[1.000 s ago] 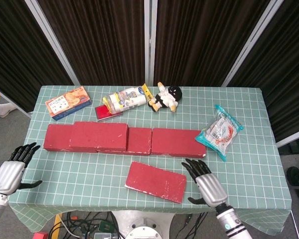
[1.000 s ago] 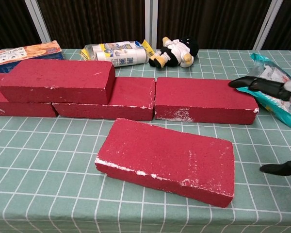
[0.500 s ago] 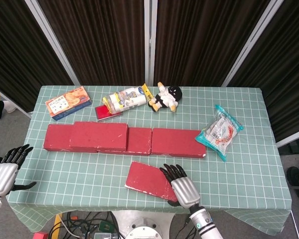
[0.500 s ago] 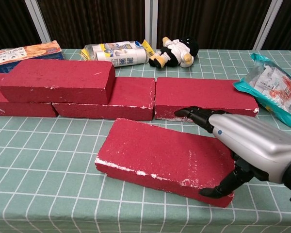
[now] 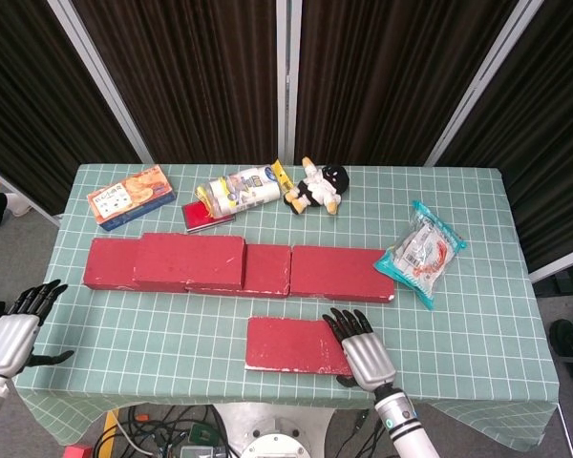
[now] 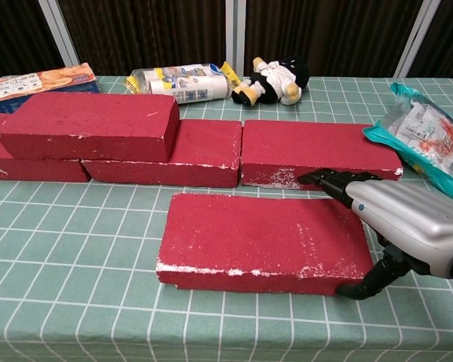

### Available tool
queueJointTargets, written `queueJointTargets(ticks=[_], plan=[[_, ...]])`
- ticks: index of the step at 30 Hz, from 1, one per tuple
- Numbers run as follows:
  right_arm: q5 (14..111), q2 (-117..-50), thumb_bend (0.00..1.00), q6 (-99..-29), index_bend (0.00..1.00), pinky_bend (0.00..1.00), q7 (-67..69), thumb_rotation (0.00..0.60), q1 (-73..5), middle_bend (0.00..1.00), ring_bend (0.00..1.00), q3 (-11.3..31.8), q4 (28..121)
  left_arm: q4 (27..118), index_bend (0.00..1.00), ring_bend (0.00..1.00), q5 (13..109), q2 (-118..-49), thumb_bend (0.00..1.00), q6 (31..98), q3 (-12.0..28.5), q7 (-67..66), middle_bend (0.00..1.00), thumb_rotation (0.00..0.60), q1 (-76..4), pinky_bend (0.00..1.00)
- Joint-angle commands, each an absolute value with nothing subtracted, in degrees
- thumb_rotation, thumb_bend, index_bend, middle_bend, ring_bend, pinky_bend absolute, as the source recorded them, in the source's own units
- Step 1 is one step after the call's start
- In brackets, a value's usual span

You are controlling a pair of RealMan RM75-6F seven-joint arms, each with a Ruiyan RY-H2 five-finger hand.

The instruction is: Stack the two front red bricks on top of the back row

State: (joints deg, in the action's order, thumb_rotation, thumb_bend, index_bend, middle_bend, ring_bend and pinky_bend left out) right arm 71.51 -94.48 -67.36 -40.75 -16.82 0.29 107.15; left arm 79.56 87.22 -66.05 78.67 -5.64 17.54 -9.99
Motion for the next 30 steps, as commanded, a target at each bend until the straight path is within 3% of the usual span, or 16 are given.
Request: queueJointTargets(ticks=[1, 13, 25, 30], plan=[[69.50, -93.44, 0.00, -65.43, 0.00, 0.00, -40.51, 0.600, -18.19, 0.00, 0.00, 0.75, 107.95, 79.44, 0.04, 0.00, 87.09, -66.15, 0.01, 78.32, -5.40, 17.58, 0.00, 0.600, -9.93, 0.00], [61.59, -94.63, 0.00, -63.39, 0.00, 0.00, -44.82, 0.600, -23.24, 0.00, 0.00, 3.26, 112.26, 79.21, 0.04, 0.00, 86.30, -65.52, 0.01, 76.02, -4.55, 17.76, 0.00, 0.600, -9.95, 0.00], [53.38, -98.62, 0.00, -64.88, 0.00, 0.00, -48.91, 0.600, -27.94, 0.01, 0.00, 5.02, 110.35, 78.49, 0.04, 0.00, 86.08, -65.81, 0.01, 75.27, -3.95, 18.35, 0.00, 0.600, -9.55, 0.00], [53.00, -99.36, 0.00, -66.21, 0.00, 0.00, -48.54, 0.600, -28.66, 0.13, 0.00, 4.60, 109.57, 78.54, 0.04, 0.00, 86.23, -65.63, 0.01, 75.21, -3.74, 18.52, 0.00, 0.600, -9.45, 0.00]])
